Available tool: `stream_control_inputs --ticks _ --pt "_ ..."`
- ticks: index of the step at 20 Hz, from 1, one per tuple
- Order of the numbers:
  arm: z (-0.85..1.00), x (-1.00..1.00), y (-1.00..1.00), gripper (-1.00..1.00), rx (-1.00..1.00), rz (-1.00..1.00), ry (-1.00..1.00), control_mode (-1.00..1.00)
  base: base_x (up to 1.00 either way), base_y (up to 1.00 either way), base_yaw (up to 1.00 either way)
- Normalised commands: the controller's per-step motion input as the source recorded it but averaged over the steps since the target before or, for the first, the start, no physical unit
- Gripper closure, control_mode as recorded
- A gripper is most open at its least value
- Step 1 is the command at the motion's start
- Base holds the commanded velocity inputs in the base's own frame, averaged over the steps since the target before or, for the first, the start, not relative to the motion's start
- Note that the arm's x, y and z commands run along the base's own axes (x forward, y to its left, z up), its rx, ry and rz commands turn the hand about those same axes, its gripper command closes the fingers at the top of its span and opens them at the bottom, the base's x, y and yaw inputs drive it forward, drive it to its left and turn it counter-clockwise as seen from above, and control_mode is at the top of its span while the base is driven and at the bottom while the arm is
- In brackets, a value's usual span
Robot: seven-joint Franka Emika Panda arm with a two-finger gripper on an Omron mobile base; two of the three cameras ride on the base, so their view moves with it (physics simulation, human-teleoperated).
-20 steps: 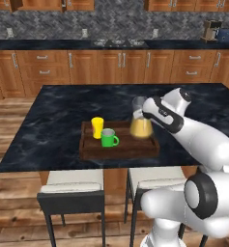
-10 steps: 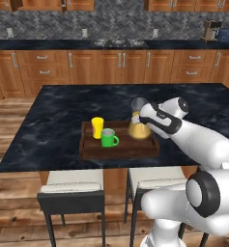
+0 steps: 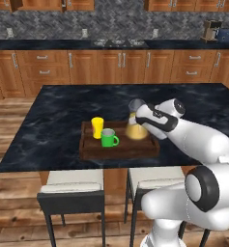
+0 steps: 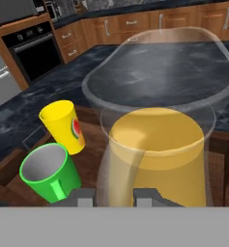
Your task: There is a tray on the dining counter. Grab the cup, mug, and pitcher and place them on the tray. The pitcher may be placed next to the tray if it cannot fit the tray.
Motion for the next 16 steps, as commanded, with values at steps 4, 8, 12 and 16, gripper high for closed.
stream_control_inputs --ticks 4,8,12,16 --pt "-0.15 0.16 0.12 1.0 0.0 0.0 0.0 -1.0 0.0 0.0 0.0" --pt "-0.25 0.18 0.07 1.0 0.0 0.0 0.0 -1.0 0.0 0.0 0.0" --pt "-0.3 0.2 0.05 1.0 0.0 0.0 0.0 -1.0 0.0 0.0 0.0" --pt "-0.29 0.22 0.05 1.0 0.0 0.0 0.0 -1.0 0.0 0.0 0.0"
